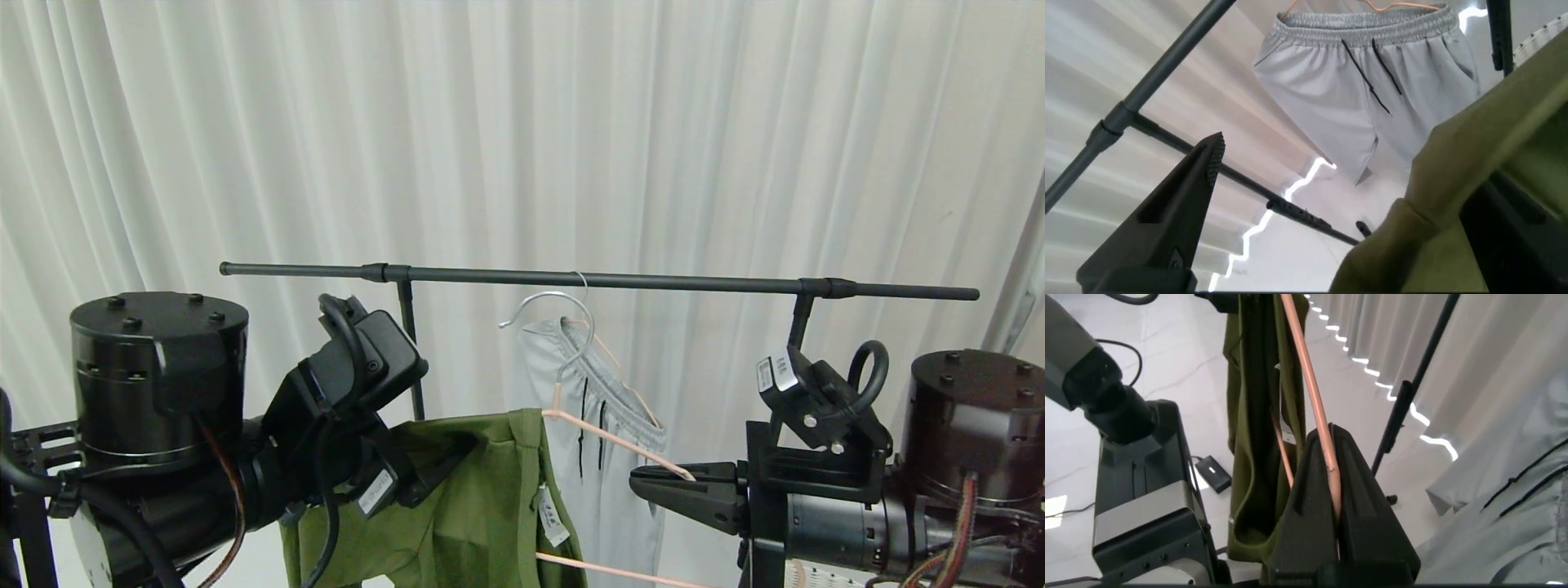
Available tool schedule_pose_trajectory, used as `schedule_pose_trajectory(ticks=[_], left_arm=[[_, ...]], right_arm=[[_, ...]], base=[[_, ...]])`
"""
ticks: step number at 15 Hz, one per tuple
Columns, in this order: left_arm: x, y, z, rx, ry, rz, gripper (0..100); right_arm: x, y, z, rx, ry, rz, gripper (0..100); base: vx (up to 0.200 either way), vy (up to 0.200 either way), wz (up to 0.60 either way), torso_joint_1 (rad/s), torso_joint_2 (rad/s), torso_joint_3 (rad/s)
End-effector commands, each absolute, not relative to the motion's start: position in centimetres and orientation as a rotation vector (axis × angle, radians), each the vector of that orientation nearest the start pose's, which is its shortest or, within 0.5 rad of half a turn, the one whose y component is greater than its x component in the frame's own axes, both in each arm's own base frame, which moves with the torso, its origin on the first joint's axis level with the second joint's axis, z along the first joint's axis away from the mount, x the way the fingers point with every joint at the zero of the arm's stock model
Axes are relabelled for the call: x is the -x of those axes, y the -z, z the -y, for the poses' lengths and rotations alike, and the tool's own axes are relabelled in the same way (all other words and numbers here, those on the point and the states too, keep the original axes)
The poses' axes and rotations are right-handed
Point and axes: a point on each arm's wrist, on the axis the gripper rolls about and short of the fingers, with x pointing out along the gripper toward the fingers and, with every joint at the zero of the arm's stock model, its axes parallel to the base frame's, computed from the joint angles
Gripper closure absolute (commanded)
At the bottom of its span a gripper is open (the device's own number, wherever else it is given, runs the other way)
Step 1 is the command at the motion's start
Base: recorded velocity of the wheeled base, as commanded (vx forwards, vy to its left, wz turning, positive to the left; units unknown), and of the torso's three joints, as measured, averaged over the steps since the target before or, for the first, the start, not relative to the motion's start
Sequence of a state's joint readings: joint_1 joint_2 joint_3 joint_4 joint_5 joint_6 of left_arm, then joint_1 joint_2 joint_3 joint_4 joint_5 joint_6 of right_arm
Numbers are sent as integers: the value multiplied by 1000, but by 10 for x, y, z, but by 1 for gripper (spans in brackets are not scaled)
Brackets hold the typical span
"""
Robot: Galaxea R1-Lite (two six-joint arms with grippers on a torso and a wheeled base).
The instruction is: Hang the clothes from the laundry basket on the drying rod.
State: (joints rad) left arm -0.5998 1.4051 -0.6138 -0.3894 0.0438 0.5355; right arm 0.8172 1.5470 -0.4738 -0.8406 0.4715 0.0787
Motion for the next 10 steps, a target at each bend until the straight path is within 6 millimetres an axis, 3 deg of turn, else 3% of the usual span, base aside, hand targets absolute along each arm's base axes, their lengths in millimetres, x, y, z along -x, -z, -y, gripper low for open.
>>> schedule_pose_trajectory(ticks=[1,4,5,10], left_arm=[[-182,-182,123,-646,643,-239,0],[-182,-181,123,-647,644,-243,0],[-182,-181,123,-647,646,-244,100],[-182,-180,123,-649,647,-249,100]], right_arm=[[-156,-159,-182,-26,-1286,-294,100],[-155,-159,-181,-26,-1296,-297,100],[-156,-158,-182,-26,-1296,-297,100],[-157,-157,-182,-28,-1293,-299,100]], base=[[0,0,0,0,0,0],[0,0,0,0,0,0],[0,0,0,0,0,0],[0,0,0,0,0,0]])
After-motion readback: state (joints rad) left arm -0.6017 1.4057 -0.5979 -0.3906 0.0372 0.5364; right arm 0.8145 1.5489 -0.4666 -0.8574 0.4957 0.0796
